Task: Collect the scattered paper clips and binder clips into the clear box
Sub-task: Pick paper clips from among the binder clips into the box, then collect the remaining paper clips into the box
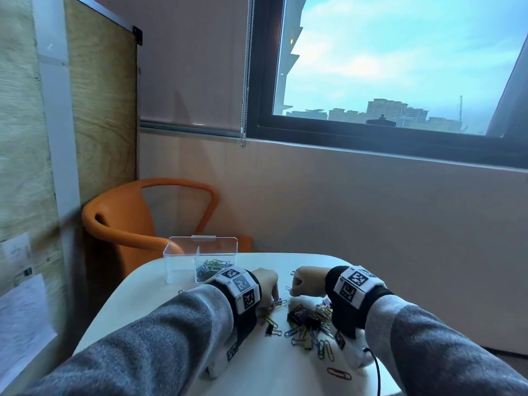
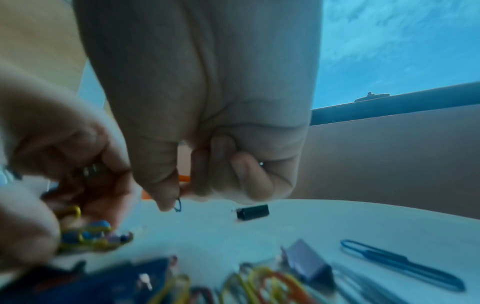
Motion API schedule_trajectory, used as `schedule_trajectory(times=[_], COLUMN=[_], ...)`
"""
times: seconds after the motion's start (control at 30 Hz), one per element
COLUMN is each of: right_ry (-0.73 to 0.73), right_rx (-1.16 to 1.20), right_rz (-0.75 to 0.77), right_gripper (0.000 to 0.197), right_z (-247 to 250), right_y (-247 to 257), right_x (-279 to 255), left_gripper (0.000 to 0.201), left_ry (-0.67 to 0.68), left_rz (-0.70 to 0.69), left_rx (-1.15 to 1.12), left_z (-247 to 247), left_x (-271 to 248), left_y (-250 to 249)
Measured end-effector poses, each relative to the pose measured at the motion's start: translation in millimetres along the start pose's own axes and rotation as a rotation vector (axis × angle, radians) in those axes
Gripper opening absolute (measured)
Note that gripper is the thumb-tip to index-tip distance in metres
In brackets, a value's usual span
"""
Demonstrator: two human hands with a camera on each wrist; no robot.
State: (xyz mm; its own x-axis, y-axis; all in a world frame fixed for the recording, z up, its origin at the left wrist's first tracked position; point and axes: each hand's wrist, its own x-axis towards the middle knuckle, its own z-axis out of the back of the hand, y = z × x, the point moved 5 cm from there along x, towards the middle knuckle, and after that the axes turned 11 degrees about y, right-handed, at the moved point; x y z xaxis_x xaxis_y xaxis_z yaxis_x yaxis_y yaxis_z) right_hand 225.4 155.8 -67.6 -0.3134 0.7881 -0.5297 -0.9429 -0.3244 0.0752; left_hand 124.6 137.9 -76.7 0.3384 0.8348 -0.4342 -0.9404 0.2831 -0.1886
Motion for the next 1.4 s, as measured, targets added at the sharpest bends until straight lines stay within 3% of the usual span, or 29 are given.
schedule_trajectory(times=[0.17, 0.3, 0.4, 0.5, 0.63, 0.73, 0.87, 1.0, 1.07, 1.17, 1.3, 1.4], right_ry=[-0.078, -0.147, -0.227, -0.293, -0.304, -0.419, -0.499, -0.555, -0.525, -0.333, -0.313, -0.317], right_rx=[-0.003, 0.03, 0.059, 0.08, 0.049, 0.046, 0.047, 0.201, 0.256, 0.168, 0.117, 0.11], right_rz=[0.021, 0.051, 0.096, 0.148, 0.191, 0.249, 0.338, 0.415, 0.404, 0.327, 0.308, 0.301], right_gripper=[0.044, 0.04, 0.04, 0.025, 0.035, 0.007, 0.022, 0.027, 0.038, 0.07, 0.068, 0.068], right_z=[17.4, 35.8, 53.1, 68.0, 78.6, 81.8, 78.1, 78.0, 77.3, 68.1, 63.7, 63.5], right_y=[-1.6, 8.0, 29.5, 61.6, 105.5, 126.4, 131.1, 116.4, 107.4, 100.0, 99.9, 99.0], right_x=[-13.7, -20.6, -19.2, -13.8, 5.7, 22.3, 31.8, 28.6, 28.2, 34.8, 35.0, 30.6], left_gripper=[0.038, 0.035, 0.034, 0.026, 0.017, 0.019, 0.016, 0.015, 0.014, 0.017, 0.026, 0.021], left_ry=[0.0, -0.102, -0.147, -0.219, -0.356, -0.42, -0.51, -0.595, -0.616, -0.577, -0.534, -0.527], left_rz=[-0.001, -0.036, -0.063, -0.099, -0.066, -0.007, 0.046, 0.054, 0.037, 0.018, 0.034, 0.036], left_rx=[-0.039, -0.265, -0.519, -0.654, -0.767, -0.822, -0.751, -0.617, -0.513, -0.394, -0.363, -0.365], left_z=[-0.7, 9.2, 23.5, 45.0, 66.4, 69.6, 70.8, 75.4, 75.9, 70.5, 64.2, 61.7], left_x=[-5.4, -20.1, -38.9, -58.9, -78.6, -81.6, -77.2, -66.6, -61.9, -51.0, -44.4, -41.7], left_y=[0.5, 13.6, 35.9, 64.4, 108.4, 136.5, 154.0, 154.8, 148.9, 139.4, 140.6, 143.9])
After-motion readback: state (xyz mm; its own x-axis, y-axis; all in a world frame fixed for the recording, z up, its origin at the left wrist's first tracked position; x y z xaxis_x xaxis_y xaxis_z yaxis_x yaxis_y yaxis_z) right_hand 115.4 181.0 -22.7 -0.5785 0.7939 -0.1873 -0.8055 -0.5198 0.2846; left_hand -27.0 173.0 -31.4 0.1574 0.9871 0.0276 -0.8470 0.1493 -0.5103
